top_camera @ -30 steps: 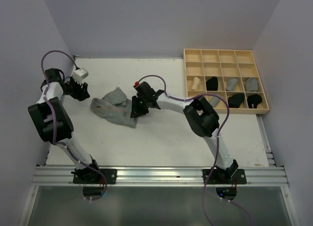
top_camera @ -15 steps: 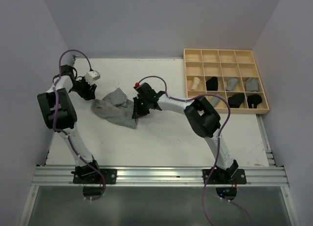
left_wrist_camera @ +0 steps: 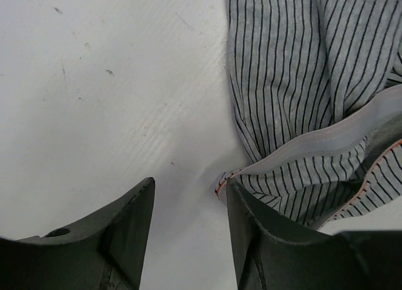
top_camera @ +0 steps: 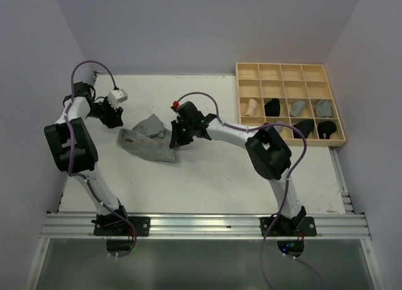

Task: Roll the underwear
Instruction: Move the underwear to the center of the board

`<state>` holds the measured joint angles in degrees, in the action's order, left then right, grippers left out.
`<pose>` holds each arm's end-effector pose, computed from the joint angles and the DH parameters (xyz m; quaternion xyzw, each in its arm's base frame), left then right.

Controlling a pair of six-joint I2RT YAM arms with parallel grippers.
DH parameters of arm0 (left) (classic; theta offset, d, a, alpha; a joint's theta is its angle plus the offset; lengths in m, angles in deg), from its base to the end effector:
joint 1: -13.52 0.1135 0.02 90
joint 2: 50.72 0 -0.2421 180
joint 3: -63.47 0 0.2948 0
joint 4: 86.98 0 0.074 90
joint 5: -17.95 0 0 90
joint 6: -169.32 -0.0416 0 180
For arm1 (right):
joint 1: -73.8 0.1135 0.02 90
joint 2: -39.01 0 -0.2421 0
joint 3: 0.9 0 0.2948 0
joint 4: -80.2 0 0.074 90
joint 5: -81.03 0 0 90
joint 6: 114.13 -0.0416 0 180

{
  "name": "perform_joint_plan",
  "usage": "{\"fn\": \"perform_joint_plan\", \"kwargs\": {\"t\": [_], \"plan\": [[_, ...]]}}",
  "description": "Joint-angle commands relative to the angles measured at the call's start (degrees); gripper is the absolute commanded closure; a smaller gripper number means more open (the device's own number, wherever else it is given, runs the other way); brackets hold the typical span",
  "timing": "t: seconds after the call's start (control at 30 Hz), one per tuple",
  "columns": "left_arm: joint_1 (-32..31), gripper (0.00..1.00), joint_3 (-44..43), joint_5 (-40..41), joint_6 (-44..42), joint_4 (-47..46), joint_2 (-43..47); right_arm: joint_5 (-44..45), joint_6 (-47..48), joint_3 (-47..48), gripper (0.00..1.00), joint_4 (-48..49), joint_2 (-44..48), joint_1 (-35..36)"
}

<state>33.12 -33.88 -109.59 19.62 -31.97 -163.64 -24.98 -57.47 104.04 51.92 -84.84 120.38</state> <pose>0.4172 0.1217 0.1565 0.3709 0.8581 -0.1423 0.3253 0.3430 0.3792 0.1354 -0.1568 0.9099 0.3315 0.1937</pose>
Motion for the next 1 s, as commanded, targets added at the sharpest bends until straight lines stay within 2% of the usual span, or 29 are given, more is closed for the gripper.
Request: {"fn": "perform_joint_plan", "kwargs": {"t": [0.0, 0.13, 0.27, 0.4, 0.47, 0.5, 0.53, 0.97], "plan": [[0.44, 0.47, -1.76, -4.65, -4.62, 5.06, 2.62, 0.1, 2.31, 0.5, 1.0, -0.95, 3.62, 0.34], [0.53, 0.46, -3.43, -4.12, -7.53, 8.85, 0.87, 0.54, 3.19, 1.2, 1.0, -3.06, 3.09, 0.35], [0.44, 0.46, -3.78, -3.42, -8.41, 9.73, -0.45, 1.51, 3.9, 2.17, 0.89, -5.96, 1.86, 0.26], [0.44, 0.46, -3.34, -3.85, -7.97, 9.21, -0.54, 1.25, 3.46, 1.65, 0.85, -5.88, 1.68, 0.34], [0.53, 0.46, -3.17, -3.86, -7.8, 8.86, -0.54, 0.9, 3.11, 1.91, 0.78, -6.23, 1.07, 0.35], [0.53, 0.46, -3.17, -3.94, -7.8, 8.85, -0.63, 0.98, 2.93, 2.43, 0.71, -6.66, 0.9, 0.35], [0.45, 0.46, -3.08, -3.95, -7.71, 8.77, -0.46, 1.15, 2.76, 2.7, 0.7, -7.02, 0.55, 0.26], [0.44, 0.45, -2.64, -4.03, -6.92, 7.89, -0.28, 2.74, 2.49, 5.16, 0.71, -9.04, -2.27, 0.34]]}}
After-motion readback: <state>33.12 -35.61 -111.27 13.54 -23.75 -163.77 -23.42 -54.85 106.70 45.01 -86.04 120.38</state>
